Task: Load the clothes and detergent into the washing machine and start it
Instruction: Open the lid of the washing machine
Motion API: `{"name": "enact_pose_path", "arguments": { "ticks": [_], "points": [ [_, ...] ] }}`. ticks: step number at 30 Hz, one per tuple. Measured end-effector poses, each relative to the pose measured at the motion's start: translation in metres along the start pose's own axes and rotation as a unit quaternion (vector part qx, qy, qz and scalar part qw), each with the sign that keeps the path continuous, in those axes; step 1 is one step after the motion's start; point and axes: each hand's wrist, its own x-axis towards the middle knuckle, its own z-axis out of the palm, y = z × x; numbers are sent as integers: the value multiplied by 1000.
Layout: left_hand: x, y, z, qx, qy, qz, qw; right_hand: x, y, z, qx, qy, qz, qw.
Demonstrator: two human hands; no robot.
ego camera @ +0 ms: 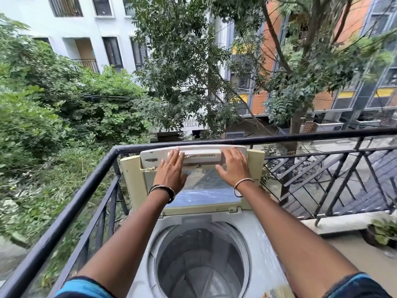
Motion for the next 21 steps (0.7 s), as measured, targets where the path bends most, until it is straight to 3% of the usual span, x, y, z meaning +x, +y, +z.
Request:
{"name": "enact_pose_path", "arguments": {
  "ticks": [11, 21],
  "points": [
    [-31, 90, 36, -84, -36, 2, 996, -62, 62, -13, 28, -24, 60, 998],
    [-56, 263, 99, -163, -86, -6, 983, -161, 214, -45, 43, -74, 141, 986]
  ]
}}
